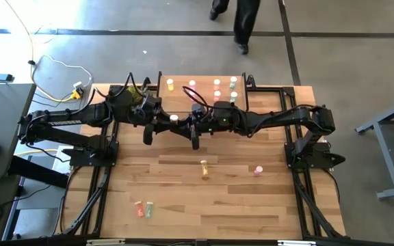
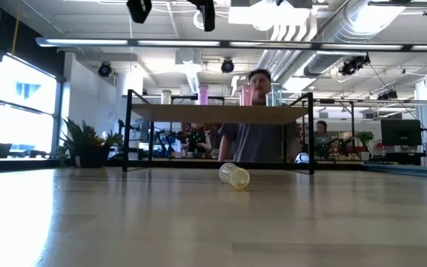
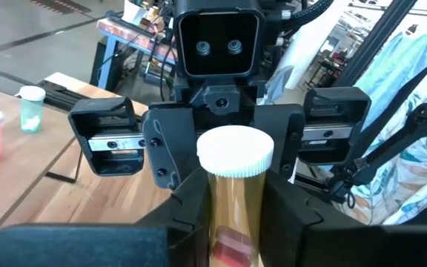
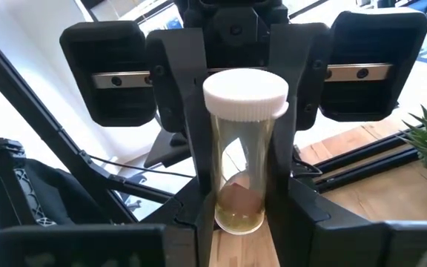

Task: Pick and place medicine bottles onto shelf by color
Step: Put the bottom yellow pill bottle on the shelf

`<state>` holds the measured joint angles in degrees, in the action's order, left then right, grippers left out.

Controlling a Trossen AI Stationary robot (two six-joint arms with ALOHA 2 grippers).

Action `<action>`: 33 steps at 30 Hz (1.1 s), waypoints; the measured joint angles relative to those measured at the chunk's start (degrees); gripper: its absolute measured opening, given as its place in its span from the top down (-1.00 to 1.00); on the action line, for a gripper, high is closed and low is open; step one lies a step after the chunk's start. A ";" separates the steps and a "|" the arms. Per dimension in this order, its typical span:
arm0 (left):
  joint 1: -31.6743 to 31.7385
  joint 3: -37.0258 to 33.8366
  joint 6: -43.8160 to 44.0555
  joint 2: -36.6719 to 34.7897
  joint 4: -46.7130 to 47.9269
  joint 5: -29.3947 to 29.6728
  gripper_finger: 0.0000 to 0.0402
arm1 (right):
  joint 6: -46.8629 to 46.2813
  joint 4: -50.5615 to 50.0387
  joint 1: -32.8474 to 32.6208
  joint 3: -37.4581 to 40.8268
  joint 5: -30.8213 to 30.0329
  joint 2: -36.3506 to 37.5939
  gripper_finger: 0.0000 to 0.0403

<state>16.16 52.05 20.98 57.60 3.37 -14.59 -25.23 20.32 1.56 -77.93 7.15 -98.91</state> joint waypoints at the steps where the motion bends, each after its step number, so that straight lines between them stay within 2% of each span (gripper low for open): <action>1: 0.00 0.00 -0.01 0.00 0.01 0.00 0.60 | 0.00 0.00 0.01 0.00 -0.01 0.00 0.54; 14: 0.60 0.00 -1.97 0.04 0.61 0.15 0.59 | 0.88 -1.84 0.09 0.00 -0.26 0.00 0.52; 24: 3.09 0.00 -4.01 0.09 3.29 0.63 0.59 | -0.67 -4.46 1.87 0.00 0.11 0.00 0.14; 33: 7.15 0.00 -8.03 -0.24 6.84 0.26 0.59 | -4.63 -7.23 5.40 0.00 7.29 0.00 0.09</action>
<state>23.31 52.05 12.94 57.36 10.21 -14.33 -29.87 13.08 6.97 -77.93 14.44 -98.91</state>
